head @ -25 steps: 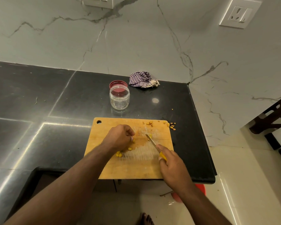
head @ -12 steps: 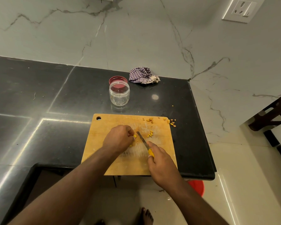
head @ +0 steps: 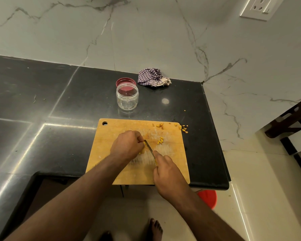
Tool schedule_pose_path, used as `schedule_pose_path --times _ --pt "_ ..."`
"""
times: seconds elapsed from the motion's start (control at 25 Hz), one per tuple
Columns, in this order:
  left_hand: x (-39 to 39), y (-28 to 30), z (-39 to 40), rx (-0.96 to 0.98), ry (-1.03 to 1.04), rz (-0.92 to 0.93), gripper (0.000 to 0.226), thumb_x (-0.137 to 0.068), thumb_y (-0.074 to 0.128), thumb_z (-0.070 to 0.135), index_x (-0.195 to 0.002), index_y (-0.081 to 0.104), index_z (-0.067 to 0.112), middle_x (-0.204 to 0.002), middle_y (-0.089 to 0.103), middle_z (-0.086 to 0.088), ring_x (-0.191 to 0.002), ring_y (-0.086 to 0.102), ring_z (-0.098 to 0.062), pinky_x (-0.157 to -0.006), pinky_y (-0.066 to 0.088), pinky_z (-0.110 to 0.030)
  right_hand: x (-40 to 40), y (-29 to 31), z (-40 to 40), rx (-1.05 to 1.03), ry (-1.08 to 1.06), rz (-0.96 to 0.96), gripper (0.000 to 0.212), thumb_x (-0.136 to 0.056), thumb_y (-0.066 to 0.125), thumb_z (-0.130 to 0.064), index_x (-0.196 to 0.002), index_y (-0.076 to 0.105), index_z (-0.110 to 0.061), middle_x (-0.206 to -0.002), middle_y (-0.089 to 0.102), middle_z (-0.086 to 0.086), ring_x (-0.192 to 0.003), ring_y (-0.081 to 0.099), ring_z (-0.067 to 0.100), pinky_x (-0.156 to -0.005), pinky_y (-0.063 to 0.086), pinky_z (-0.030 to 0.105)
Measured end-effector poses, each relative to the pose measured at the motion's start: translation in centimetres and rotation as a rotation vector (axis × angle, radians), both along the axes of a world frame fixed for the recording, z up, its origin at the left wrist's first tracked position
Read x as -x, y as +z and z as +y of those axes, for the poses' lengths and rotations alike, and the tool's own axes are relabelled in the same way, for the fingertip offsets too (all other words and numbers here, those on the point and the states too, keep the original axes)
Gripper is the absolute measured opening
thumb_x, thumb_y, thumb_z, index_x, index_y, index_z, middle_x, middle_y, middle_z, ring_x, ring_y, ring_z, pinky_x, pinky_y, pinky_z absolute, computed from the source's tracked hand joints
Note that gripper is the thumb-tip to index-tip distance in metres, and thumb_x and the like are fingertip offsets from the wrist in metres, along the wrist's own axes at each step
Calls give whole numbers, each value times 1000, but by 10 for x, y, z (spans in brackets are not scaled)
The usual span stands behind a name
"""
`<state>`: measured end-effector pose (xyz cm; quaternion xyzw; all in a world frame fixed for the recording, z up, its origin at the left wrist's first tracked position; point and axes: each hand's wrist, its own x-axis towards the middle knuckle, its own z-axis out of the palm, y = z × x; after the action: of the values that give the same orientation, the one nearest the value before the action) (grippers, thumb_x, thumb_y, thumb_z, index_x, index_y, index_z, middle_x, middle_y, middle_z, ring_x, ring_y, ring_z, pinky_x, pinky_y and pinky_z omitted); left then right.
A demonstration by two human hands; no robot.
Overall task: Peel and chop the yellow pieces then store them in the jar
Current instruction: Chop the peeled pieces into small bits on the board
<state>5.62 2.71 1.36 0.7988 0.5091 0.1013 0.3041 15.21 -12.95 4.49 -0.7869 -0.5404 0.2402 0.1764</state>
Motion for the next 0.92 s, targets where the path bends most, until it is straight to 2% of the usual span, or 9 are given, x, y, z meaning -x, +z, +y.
schedule_pose_path --times 0.24,0.36,0.56,0.76,0.92 --pt "-1 0 3 -4 -12 14 5 -81 68 25 -80 68 31 -79 66 12 -75 63 -10 -67 58 -34 7 5 10 115 50 -68 63 -98 35 -11 -156 14 -24 -128 44 4 -96 55 22 -74 44 32" --pt "-3 0 2 -5 9 21 5 -80 68 27 -76 67 30 -76 66 12 -73 63 -10 -65 58 -34 9 7 4 124 57 -58 63 -98 35 -12 -156 13 -24 -130 44 4 -100 55 22 -79 46 34" --pt "0 -1 1 16 7 -5 2 -85 71 26 -83 72 26 -78 67 12 -76 63 -9 -69 58 -34 6 7 -14 78 10 -33 56 -101 32 -19 -155 18 -26 -127 45 -2 -101 53 15 -84 49 31" --pt "3 -1 -1 19 -2 -37 6 -86 70 22 -87 75 25 -84 70 11 -79 63 -7 -68 54 -29 2 9 0 25 16 -10 54 -103 33 -23 -155 20 -25 -123 47 -2 -97 51 12 -86 47 30" --pt "2 -2 -2 16 22 -41 10 -85 68 20 -81 74 26 -81 70 13 -75 64 -6 -64 54 -28 5 8 4 47 38 -18 55 -102 32 -21 -155 18 -25 -123 46 0 -97 51 15 -84 47 32"
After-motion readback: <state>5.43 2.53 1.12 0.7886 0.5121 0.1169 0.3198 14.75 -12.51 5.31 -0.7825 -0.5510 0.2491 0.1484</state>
